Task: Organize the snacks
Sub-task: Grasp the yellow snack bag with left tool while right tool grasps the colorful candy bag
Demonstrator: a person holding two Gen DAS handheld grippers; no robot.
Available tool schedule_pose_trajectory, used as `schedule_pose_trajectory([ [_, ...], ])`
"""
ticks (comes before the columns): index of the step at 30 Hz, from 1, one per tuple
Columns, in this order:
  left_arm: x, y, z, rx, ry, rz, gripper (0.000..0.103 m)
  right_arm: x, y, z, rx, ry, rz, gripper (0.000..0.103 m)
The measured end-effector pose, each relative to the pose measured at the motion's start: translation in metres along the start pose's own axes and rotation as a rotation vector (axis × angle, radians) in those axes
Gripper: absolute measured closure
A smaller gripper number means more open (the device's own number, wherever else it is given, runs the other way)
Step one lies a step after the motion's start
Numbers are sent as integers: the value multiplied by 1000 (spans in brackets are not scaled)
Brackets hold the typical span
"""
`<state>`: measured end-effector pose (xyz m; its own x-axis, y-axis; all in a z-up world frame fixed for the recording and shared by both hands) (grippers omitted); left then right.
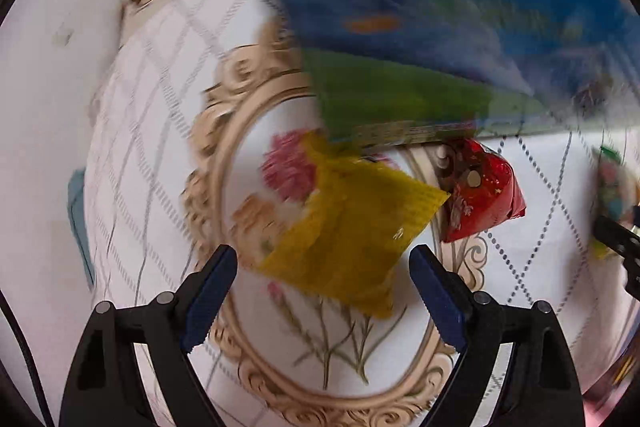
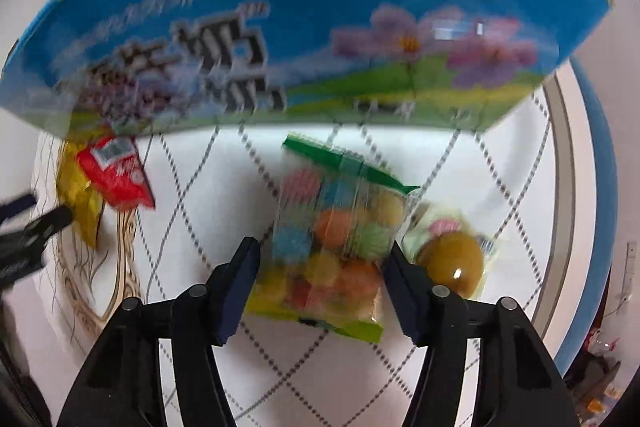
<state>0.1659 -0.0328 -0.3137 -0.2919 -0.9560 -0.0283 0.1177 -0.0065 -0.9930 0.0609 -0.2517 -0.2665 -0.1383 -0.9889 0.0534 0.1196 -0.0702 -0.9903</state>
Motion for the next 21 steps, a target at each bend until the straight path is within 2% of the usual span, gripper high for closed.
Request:
schedule_pose_trajectory([
  [2, 6, 8, 0, -6, 42, 4, 19, -1, 1, -9, -10, -5, 4, 41],
  [3, 10, 9, -2, -3, 59, -1, 34, -1, 2, -14, -16, -3, 6, 41],
  [5, 14, 12, -8, -21, 60, -6, 42, -2, 3, -19, -23, -7, 10, 41],
  [6, 14, 11, -13, -26, 30, -28, 43, -3, 3, -23, -27, -10, 13, 41],
  [9, 18, 9, -39, -69, -121, -182, 43, -8, 1, -38, -45, -27, 37, 41],
  [11, 25, 9, -61, -96, -177, -237, 43, -11, 1, -53, -54, -48, 44, 41],
  [14, 37, 10, -100, -129, -253, -306, 43, -16, -2, -79, -82, -83, 61, 41],
  [16, 42, 13, -115, -142, -291, -347, 43, -18, -3, -97, -106, -104, 68, 41],
  [18, 42, 18, -123, -143, -315, -362, 40, -20, -2, -112, -128, -114, 75, 41],
  [20, 40, 23, -124, -146, -344, -381, 38, -18, 0, -112, -141, -80, 88, 40],
  [21, 39, 25, -124, -149, -359, -390, 37, -15, 2, -114, -151, -50, 102, 36],
])
Point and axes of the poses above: each gripper's, at about its wrist camera, not at the fingertips, and y roughly the way its jaws point, x to its right, z to its top, the point moved 7 cm from there along y, roughly the way its jaws point, and after that the axes turned 11 degrees about -z, right-handed, at the moved point
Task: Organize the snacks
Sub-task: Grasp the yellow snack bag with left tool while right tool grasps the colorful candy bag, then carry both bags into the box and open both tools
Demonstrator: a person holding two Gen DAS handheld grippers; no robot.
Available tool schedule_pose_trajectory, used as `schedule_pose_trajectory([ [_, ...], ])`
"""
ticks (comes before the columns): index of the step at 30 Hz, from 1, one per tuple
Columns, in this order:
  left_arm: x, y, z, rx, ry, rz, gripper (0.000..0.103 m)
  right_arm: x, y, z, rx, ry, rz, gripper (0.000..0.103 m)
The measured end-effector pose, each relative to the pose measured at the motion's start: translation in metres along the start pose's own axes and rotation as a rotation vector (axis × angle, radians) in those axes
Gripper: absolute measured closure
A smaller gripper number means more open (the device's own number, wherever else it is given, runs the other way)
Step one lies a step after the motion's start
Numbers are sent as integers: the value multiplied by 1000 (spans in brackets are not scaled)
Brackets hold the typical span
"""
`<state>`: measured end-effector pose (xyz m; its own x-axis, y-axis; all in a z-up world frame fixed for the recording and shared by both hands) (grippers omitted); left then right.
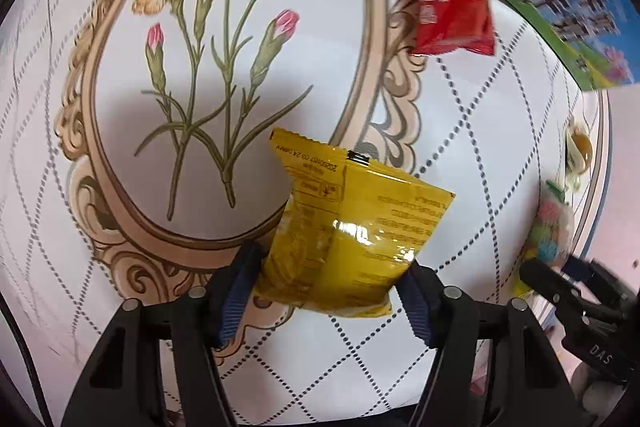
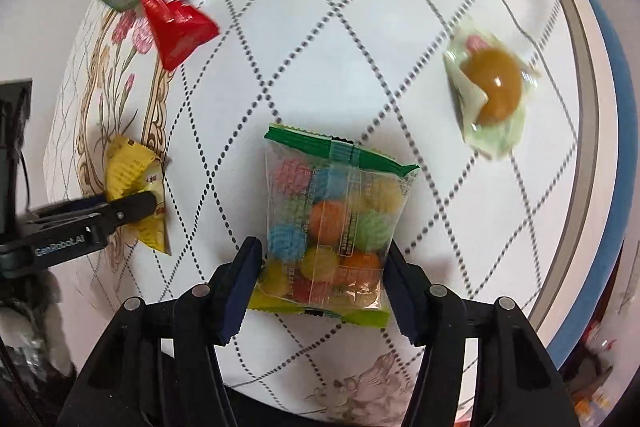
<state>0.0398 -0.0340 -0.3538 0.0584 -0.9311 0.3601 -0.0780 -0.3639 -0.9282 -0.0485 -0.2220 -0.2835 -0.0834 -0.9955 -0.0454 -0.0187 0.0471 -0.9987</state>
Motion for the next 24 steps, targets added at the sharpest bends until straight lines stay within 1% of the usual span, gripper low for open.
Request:
schedule_pose_trajectory([
  [2, -6, 2, 3, 2, -24, -8, 37, 5, -1, -3, 1, 42, 6, 31],
  [3, -7, 1, 3, 9, -32, -3, 37, 9, -2, -2, 11, 62, 11, 31],
  [6, -12, -6, 3, 35, -13, 42, 37, 12, -5, -3, 24, 77, 6, 31],
  [8, -5, -5, 3, 37, 11, 71, 37, 15, -3, -3, 24, 74, 1, 31],
  [10, 3, -4, 2, 37, 31, 87, 37, 22, -7, 19, 28, 69, -9, 31],
  [11, 7, -4, 0, 38, 35, 91, 37, 22, -6, 19, 33, 63, -20, 31],
  [13, 12, -4, -1, 42, 45, 98, 37, 7, 1, 26, 53, 59, -38, 32],
  [16, 32, -3, 3, 51, 58, 100, 37, 3, 2, 27, 65, 56, -53, 33],
  [20, 40, -13, 7, 94, 75, 97, 37, -4, 5, 29, 74, 35, -62, 40],
  [21, 41, -16, 10, 100, 79, 101, 40, -5, 5, 30, 78, 29, -64, 44],
  [22, 44, -17, 12, 104, 85, 103, 51, -6, 5, 30, 81, 23, -69, 45],
  [24, 55, -18, 14, 109, 102, 108, 56, -10, 4, 32, 88, 12, -72, 47],
])
Point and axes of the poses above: each gripper's, at about its wrist camera, not at the fingertips, and y roughly the way its jaws point, x to its right, z to its top, the point moved 7 cm from there along y, roughly the way its jaws point, and after that the axes turned 11 degrees about -z, right-handed, at the moved point
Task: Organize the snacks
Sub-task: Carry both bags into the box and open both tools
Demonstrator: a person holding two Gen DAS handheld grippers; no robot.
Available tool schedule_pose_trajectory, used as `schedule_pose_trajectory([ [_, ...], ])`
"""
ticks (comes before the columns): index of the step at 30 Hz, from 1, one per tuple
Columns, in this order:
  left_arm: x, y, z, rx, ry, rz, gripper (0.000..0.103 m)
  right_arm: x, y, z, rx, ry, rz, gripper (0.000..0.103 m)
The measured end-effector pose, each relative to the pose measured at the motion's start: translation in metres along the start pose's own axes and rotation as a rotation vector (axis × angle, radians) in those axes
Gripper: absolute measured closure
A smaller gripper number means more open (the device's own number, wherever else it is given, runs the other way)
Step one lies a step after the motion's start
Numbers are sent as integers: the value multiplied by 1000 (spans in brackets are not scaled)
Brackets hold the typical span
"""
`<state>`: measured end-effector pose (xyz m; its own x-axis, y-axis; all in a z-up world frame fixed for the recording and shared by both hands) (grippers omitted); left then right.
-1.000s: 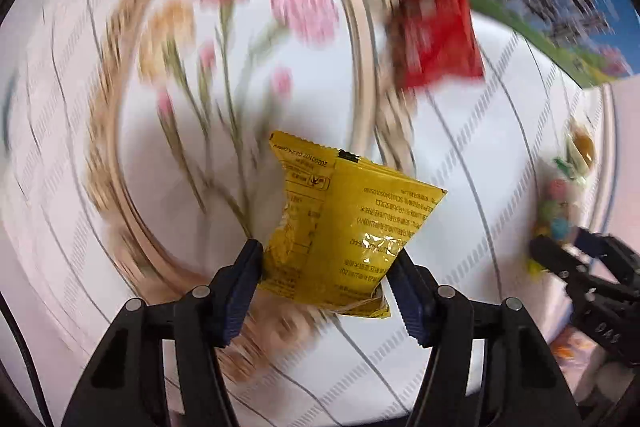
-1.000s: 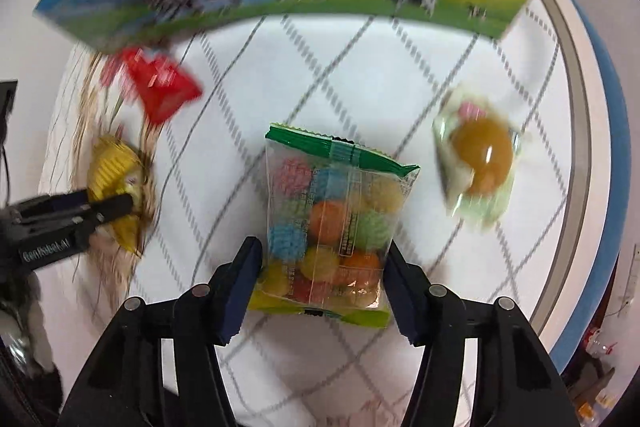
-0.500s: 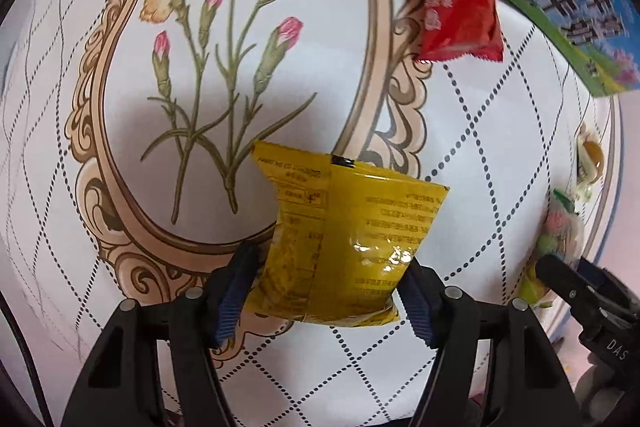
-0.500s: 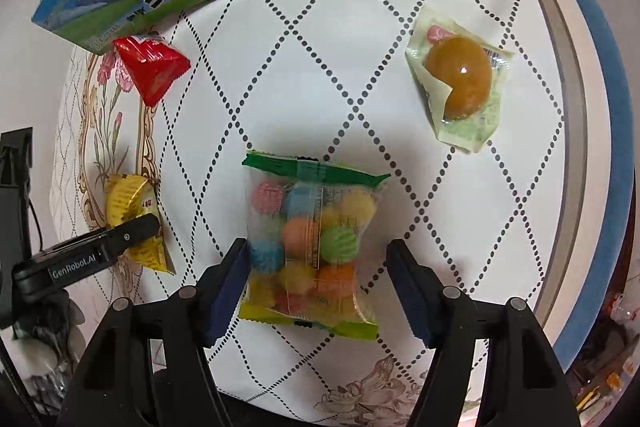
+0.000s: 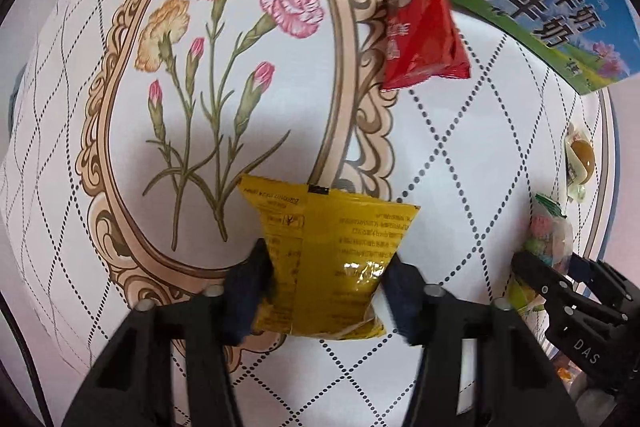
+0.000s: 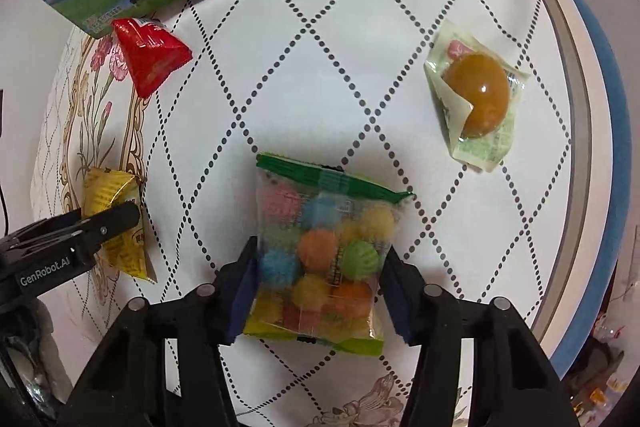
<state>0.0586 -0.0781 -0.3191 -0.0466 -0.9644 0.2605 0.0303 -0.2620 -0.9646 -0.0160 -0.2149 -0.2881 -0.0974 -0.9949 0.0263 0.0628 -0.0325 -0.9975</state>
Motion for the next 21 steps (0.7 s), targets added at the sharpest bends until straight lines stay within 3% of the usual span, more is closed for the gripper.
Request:
schedule_pose_trajectory([
  [6, 37, -27, 5, 30, 39, -54, 58, 0, -15, 2, 16, 10, 47, 51],
  [13, 89, -92, 57, 99, 93, -174, 58, 0, -68, 21, 90, 19, 145, 51],
  [17, 114, -137, 88, 143, 125, -244, 58, 10, -117, 52, 170, 39, 208, 51],
  [21, 118, -164, 143, 204, 171, -238, 58, 26, -167, 103, 260, 54, 260, 51],
])
Point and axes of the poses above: each gripper's, at about its wrist camera, not at the fingertips, and y roughly the way its jaws point, x to its right, z to its top, the point moved 7 cm from there along y, roughly the way its jaws point, and after that the axes turned 11 degrees about -z, right-handed, at the moved point
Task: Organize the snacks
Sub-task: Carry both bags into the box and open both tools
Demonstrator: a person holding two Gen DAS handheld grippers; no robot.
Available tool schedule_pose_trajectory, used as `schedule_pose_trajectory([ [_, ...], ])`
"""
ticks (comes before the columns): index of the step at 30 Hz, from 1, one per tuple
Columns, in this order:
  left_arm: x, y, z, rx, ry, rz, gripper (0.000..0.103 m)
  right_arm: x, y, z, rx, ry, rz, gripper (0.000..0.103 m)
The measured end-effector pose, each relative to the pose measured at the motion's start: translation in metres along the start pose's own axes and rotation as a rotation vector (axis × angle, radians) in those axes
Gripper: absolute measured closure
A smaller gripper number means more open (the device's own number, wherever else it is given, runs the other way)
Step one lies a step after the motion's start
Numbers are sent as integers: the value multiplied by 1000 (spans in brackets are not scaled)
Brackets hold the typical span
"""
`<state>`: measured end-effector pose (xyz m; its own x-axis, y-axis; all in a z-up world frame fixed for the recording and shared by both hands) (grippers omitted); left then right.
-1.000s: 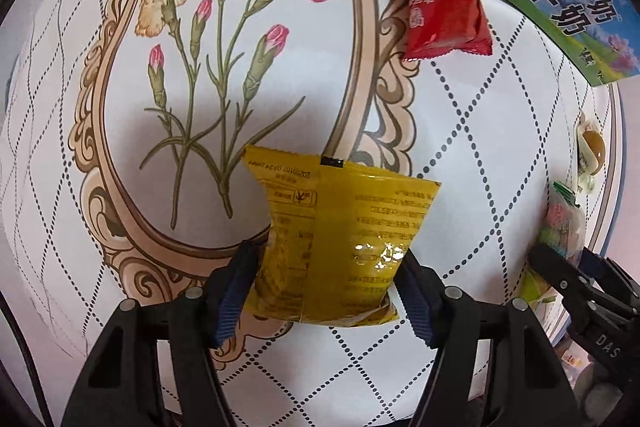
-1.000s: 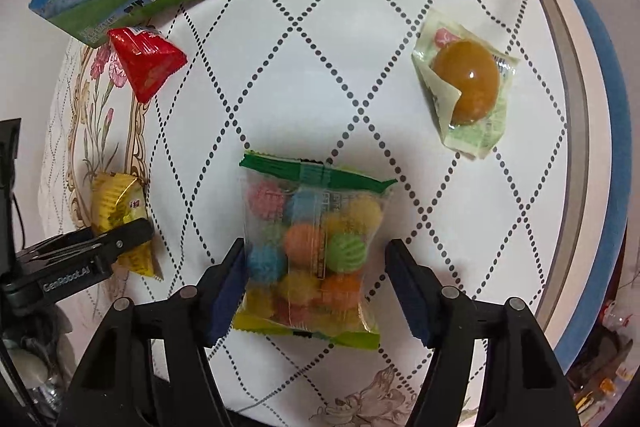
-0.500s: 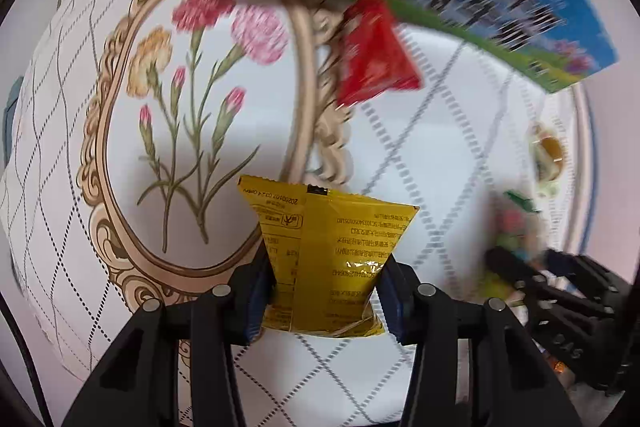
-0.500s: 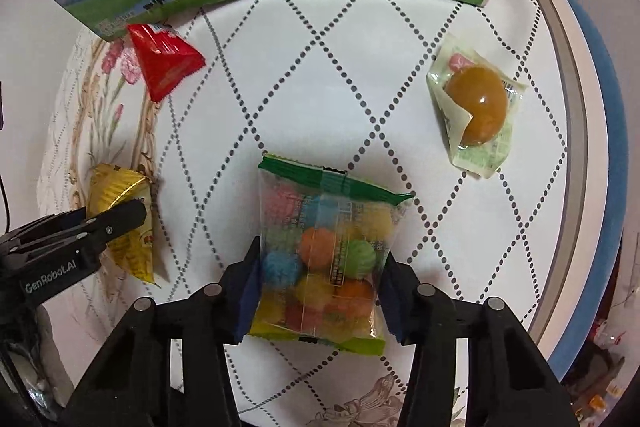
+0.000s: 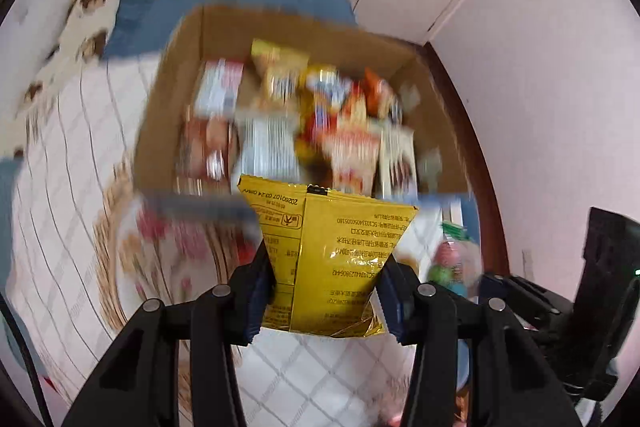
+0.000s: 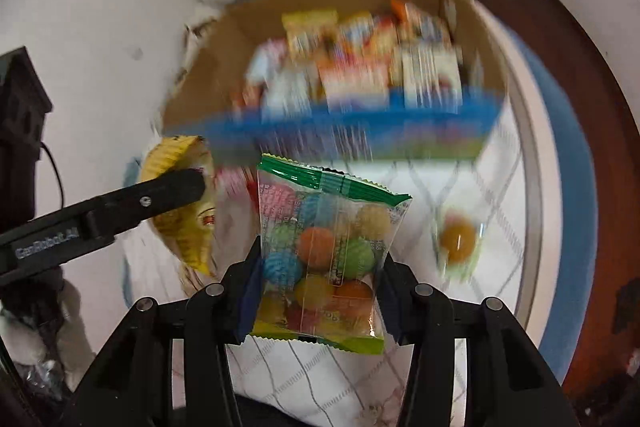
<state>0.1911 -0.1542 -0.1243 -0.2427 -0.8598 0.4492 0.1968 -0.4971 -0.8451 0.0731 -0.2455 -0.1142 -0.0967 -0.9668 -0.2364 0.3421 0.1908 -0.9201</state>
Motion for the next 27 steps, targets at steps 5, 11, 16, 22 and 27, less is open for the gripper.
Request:
schedule_pose_trajectory([
  [5, -20, 12, 70, -9, 21, 63, 58, 1, 5, 77, 65, -27, -52, 51],
  [11, -79, 64, 129, -108, -9, 185, 58, 2, 60, 156, 11, -63, -135, 51],
  [16, -112, 106, 146, -212, -57, 215, 58, 5, 107, 187, -75, -85, -194, 51],
  [22, -130, 138, 148, -259, -66, 212, 57, 10, 149, 202, -154, -74, -225, 51],
  [27, -134, 144, 142, -283, -101, 181, 28, 17, 162, 206, -177, -24, -215, 6],
])
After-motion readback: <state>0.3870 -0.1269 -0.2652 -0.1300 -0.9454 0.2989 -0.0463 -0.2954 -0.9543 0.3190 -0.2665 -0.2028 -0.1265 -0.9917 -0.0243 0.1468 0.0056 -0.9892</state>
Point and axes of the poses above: each gripper's, at about its wrist camera, not at the fingertips, and y roughly the way its jaws point, x to its right, z to its top, the point moved 7 cm from there along y, roughly the way its jaws point, and after that the axes turned 11 degrees about -z, right-handed, at the moved point
